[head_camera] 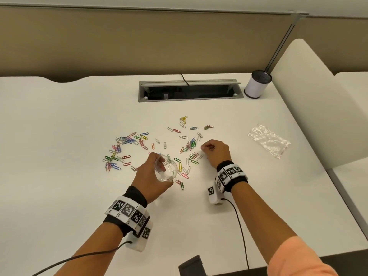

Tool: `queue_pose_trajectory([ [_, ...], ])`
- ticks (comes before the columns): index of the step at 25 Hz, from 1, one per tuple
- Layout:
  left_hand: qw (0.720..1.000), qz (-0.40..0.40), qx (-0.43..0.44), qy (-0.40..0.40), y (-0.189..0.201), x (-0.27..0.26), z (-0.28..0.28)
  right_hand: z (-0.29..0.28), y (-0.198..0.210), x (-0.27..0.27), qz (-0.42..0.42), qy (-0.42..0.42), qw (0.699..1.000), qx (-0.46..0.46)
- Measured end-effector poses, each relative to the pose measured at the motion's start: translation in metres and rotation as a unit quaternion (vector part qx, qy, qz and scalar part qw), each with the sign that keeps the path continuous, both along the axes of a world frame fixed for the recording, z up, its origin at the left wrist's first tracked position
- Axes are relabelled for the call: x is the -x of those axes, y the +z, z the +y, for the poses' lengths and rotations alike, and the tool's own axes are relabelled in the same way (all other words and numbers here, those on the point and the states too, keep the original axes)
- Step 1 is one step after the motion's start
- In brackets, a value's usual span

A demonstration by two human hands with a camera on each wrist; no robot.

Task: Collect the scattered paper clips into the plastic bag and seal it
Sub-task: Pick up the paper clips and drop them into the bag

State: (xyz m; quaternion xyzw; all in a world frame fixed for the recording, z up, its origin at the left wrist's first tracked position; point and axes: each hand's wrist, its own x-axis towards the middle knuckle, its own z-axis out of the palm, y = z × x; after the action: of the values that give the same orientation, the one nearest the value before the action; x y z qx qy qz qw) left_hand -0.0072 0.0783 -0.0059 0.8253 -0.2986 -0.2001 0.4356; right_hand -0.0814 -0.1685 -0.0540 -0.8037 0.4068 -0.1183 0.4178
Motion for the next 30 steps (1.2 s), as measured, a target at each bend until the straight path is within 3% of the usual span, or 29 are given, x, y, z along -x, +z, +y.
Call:
queue_pose_trajectory([
  [3, 1.000, 0.000, 0.007, 0.021, 0.004, -0.007, 0.000, -0.035, 0.003, -0.020, 0.031, -0.009, 0.999, 0.040],
  [7, 0.999, 0.015, 0.001, 0.036, 0.006, -0.011, -0.005, -0.053, -0.009, -0.050, 0.133, 0.109, 0.984, 0.037],
  [11, 0.999, 0.022, -0.003, 0.035, 0.005, -0.011, -0.008, -0.038, -0.017, -0.059, 0.150, 0.208, 0.965, 0.061],
  [17, 1.000, 0.008, -0.001, 0.023, 0.004, -0.012, -0.014, 0.008, -0.020, -0.036, 0.156, 0.290, 0.940, 0.086],
  [20, 1.000, 0.012, -0.007, 0.009, 0.002, -0.007, -0.019, 0.025, -0.018, -0.026, 0.166, 0.287, 0.938, 0.104],
  [23, 1.000, 0.005, -0.010, -0.004, 0.001, -0.001, -0.022, 0.032, -0.020, -0.018, 0.160, 0.301, 0.918, 0.200],
  [26, 1.000, 0.013, -0.016, -0.010, 0.001, 0.004, -0.021, 0.033, -0.016, -0.009, 0.172, 0.267, 0.923, 0.217],
  [28, 1.000, 0.011, -0.019, -0.016, 0.001, 0.009, -0.018, 0.032, -0.009, -0.003, 0.143, 0.213, 0.949, 0.182],
  [30, 1.000, 0.004, -0.023, -0.019, 0.000, 0.013, -0.016, 0.027, 0.000, 0.005, 0.080, 0.127, 0.985, 0.082],
])
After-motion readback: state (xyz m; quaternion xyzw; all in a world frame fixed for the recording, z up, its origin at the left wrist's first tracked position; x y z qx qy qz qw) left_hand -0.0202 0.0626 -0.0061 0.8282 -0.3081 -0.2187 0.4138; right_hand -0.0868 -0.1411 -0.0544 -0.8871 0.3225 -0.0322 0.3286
